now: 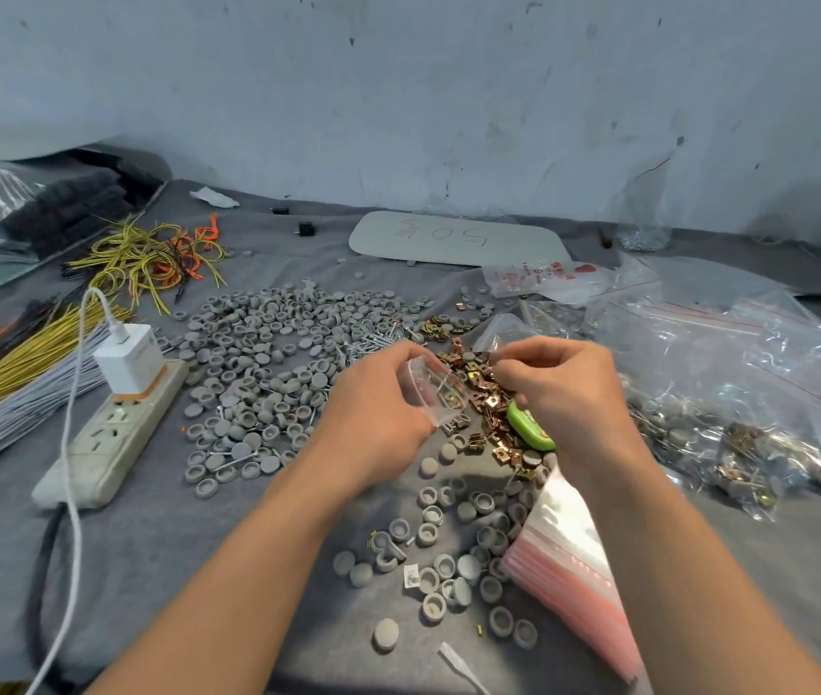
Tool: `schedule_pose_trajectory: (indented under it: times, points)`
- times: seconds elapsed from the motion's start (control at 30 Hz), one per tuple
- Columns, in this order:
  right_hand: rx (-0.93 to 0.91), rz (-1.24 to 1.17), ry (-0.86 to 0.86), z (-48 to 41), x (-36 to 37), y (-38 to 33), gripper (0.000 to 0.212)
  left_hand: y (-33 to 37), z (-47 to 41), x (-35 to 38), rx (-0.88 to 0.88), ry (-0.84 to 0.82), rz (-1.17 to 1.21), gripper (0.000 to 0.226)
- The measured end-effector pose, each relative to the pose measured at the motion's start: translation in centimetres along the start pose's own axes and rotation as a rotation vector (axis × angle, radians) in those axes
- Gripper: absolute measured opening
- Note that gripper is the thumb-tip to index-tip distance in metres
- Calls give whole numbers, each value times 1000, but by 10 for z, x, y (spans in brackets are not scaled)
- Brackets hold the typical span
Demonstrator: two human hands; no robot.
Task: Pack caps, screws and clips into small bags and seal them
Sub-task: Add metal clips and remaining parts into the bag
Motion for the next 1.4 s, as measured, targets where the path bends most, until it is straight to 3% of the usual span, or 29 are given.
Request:
schedule_pose_trajectory:
  times: [0.17,0.23,0.33,0.43,0.6,0.7,0.8,0.9,0.97,1.4]
  points:
    - [-69,999,-256,3,7,7,14,-1,-1,-6,-22,14,95,37]
    - [-65,1145,-325,5,13,7,6,0,-2,-7,-27,14,95,35]
    - [-72,1207,-327,7,19,8,21,0,-2,-8,-28,15,96,34]
    - [-87,1228,-300,10,24,6,20,0,-1,-9,-31,10,96,35]
    - [-67,1203,-366,12,26,6,18,0,-1,-10,-34,17,92,34]
    - [-109,1090,-203,9,26,2,10,2,-1,-10,-32,27,63,37]
    - [-172,624,-25,7,20,-3,11,2,1,-8,-18,26,7,38]
    - [-183,159,-48,10,14,-7,16,1,2,-6,-3,33,-7,37]
    - [-188,2,-97,13,15,-8,17,2,2,-4,4,16,-18,37]
    - [-289,-34,-257,18,33,-5,28,1,2,-2,3,-38,-34,41]
Point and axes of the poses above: each hand's wrist, its own z-axis away from the middle knuckle, its own x-axis out of the palm, y = z × x, the point moved 1 cm from there along -z, towards the middle knuckle, and after that the axes turned 11 degrees about -x, right-handed, at the moved point
